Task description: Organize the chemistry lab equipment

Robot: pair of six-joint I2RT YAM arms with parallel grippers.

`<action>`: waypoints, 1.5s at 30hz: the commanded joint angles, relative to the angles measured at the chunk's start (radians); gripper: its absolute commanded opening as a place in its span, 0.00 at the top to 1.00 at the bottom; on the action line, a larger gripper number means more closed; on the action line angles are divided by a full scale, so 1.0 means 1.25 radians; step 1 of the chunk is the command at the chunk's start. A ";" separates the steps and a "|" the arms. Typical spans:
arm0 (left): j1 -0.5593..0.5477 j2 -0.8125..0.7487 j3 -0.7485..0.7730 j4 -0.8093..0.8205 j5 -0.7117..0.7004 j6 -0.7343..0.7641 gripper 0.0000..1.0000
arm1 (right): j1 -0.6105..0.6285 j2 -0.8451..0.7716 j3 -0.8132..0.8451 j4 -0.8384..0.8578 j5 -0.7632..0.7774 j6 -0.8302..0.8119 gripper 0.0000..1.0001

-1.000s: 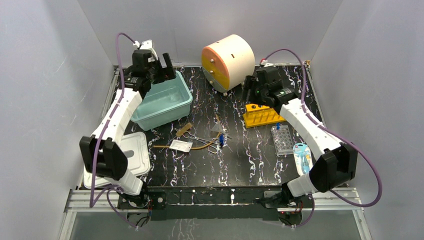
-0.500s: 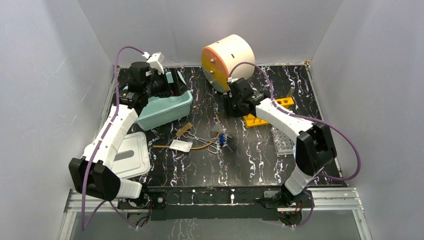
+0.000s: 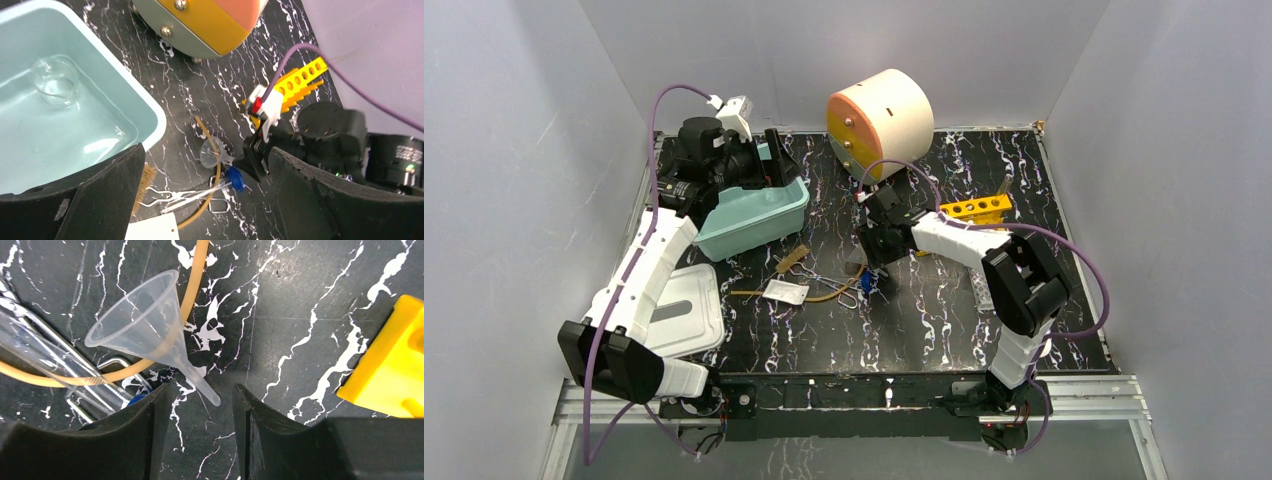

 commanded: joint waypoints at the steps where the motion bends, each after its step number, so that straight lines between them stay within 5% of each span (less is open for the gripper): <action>1: -0.003 -0.013 0.047 -0.029 -0.042 0.019 0.07 | 0.008 0.022 -0.007 0.039 0.032 -0.021 0.46; 12: -0.002 -0.014 0.039 -0.029 -0.052 0.017 0.07 | 0.010 0.069 -0.016 0.081 0.023 -0.058 0.56; 24: -0.003 -0.010 0.038 -0.023 -0.056 -0.005 0.06 | 0.011 0.032 -0.009 0.121 0.070 -0.098 0.96; 37: -0.002 -0.023 -0.013 0.008 -0.053 -0.131 0.05 | -0.009 -0.134 0.056 0.124 -0.015 -0.032 0.96; 45: -0.003 -0.042 -0.108 0.133 0.090 -0.275 0.08 | -0.054 -0.185 0.103 0.184 -0.241 0.114 0.96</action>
